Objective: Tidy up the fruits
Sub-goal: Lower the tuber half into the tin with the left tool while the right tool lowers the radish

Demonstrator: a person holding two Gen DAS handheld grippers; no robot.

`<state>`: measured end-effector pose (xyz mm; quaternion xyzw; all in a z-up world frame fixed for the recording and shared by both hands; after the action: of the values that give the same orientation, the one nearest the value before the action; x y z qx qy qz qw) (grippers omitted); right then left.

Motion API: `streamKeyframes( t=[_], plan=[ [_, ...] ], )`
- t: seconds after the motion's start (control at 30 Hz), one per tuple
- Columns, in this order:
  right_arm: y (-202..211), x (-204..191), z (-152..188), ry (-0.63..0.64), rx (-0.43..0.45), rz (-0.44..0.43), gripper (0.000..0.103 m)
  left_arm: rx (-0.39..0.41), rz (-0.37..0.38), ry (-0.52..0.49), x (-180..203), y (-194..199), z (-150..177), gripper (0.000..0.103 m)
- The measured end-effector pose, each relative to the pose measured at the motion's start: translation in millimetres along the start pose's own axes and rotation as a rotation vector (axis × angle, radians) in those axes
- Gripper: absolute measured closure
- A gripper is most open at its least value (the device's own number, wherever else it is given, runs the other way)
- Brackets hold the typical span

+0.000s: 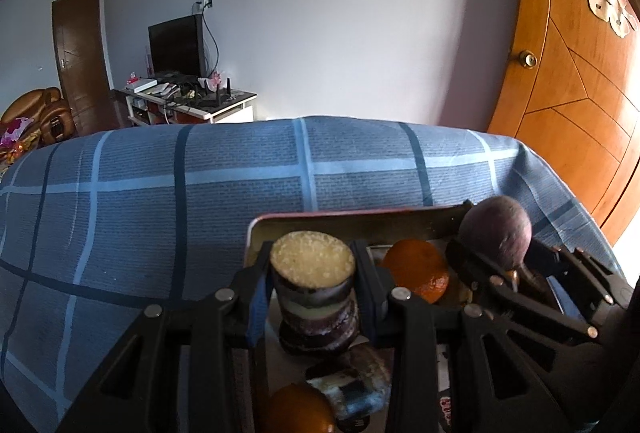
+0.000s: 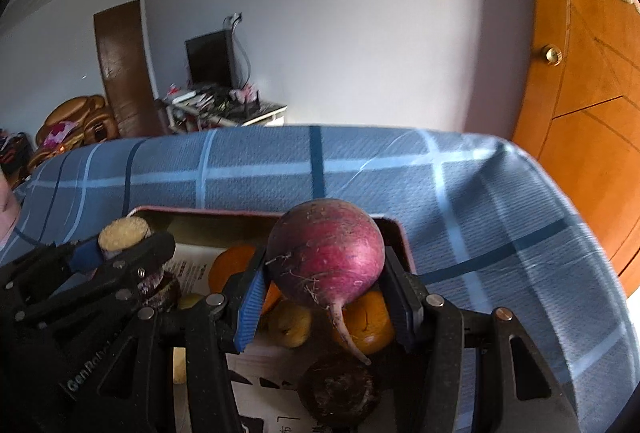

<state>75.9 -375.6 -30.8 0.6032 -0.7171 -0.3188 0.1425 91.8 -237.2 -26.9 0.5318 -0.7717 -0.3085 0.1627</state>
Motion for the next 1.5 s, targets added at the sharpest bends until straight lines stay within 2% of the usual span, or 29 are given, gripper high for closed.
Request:
streamKeyframes(
  t=[0.13,0.33,0.43,0.67,0.73,0.87,1.07,1.17,1.23,1.37,1.5],
  plan=[
    [-5.0,1.0,1.8,-0.002,-0.031,-0.01,0.047,0.006,-0.015,-0.02,2.4,1.2,0.4,0.065],
    [-4.4,-2.6,4.0,0.022,-0.027,-0.006,0.048,0.011,-0.019,-0.03,1.8,3.9,1.5,0.065],
    [1.0,-3.2,6.8,0.041,-0.04,-0.035,0.048,0.012,-0.024,-0.041,2.1,5.2,1.8,0.065],
    [10.8,-32.6,28.1,0.235,-0.038,-0.034,0.047,0.016,-0.028,-0.077,4.7,4.8,1.4,0.064],
    [13.6,-44.8,33.7,0.302,-0.018,-0.01,0.047,0.014,-0.016,-0.069,4.4,4.7,1.3,0.064],
    [13.0,-37.0,30.5,0.258,-0.036,-0.026,0.047,0.014,-0.015,-0.077,5.2,5.3,1.2,0.064],
    [10.8,-16.4,23.6,0.118,-0.072,-0.09,0.047,0.012,0.008,-0.081,9.4,4.4,0.3,0.064],
    [12.3,-18.8,27.9,0.101,-0.096,-0.125,0.034,0.012,0.012,-0.086,9.5,4.7,0.2,0.064],
    [15.2,-22.2,32.4,0.121,-0.104,-0.116,0.026,0.014,0.02,-0.093,10.9,5.9,0.3,0.064],
    [34.0,-19.0,38.0,0.147,-0.052,-0.07,0.025,0.014,0.024,-0.108,14.8,7.7,1.1,0.065],
    [56.9,7.2,34.1,0.077,0.027,-0.028,0.023,0.011,0.045,-0.098,15.2,8.0,0.8,0.065]
  ],
)
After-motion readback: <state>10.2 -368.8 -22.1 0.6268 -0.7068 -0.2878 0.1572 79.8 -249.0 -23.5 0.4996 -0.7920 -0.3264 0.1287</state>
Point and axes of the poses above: each gripper's, at about its wrist camera, not at the fingertips, and y roughly against the way its jaws point, x to its right, z to its underside, the point moved 3 cm from there along -y, roughly the way its jaws point, and after that the axes turned 12 degrees about -y, right-handed, at the moved point
